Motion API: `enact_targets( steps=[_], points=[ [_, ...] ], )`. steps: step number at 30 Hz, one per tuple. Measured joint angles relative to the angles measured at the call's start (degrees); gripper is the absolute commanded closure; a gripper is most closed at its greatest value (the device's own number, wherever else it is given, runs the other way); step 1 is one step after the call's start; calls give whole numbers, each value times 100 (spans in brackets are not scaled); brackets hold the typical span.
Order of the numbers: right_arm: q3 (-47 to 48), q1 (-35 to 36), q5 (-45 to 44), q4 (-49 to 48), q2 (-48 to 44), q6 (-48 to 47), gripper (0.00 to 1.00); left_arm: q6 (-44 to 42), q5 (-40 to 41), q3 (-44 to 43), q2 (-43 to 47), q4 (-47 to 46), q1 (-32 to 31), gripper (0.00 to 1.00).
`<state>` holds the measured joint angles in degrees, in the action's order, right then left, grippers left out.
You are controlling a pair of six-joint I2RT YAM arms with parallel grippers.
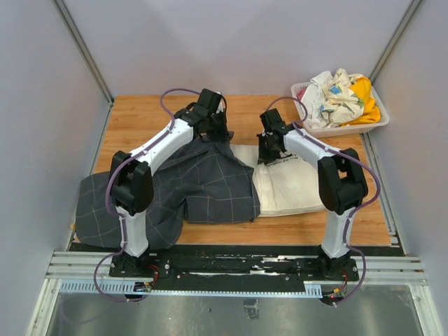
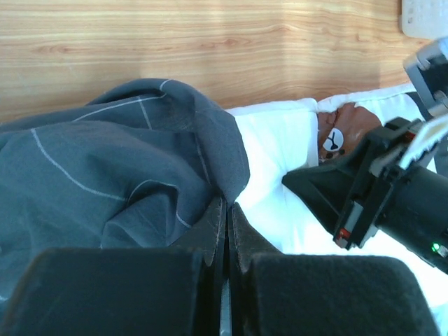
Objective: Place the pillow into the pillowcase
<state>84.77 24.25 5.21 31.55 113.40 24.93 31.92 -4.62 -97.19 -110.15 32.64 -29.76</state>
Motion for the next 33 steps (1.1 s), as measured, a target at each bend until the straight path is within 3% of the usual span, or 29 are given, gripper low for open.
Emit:
enact_targets(
  steps=[7, 15, 24, 25, 28, 33],
  points=[
    [-1047, -7, 236, -658, -1292, 214, 99, 2, -295, -455, -197, 98, 2, 100],
    [-1025, -4, 516, -595, -2684, 494, 99, 111, -901, -1408, -387, 236, 2, 100],
    [-579, 0, 813, -1261, -2747, 833, 97, 479, -1604, -1784, -739, 238, 33, 100],
    [-579, 0, 796, -1266, -2699, 835, 92, 487, -1622, -1818, -780, 229, 33, 100],
    [-579, -17, 649, -1176, -2557, 824, 50, 492, -1635, -1792, -787, 236, 33, 100],
    [-549, -205, 306, -1043, -2258, 540, 26, 496, -1698, -1287, -702, 44, 33, 100]
  ],
)
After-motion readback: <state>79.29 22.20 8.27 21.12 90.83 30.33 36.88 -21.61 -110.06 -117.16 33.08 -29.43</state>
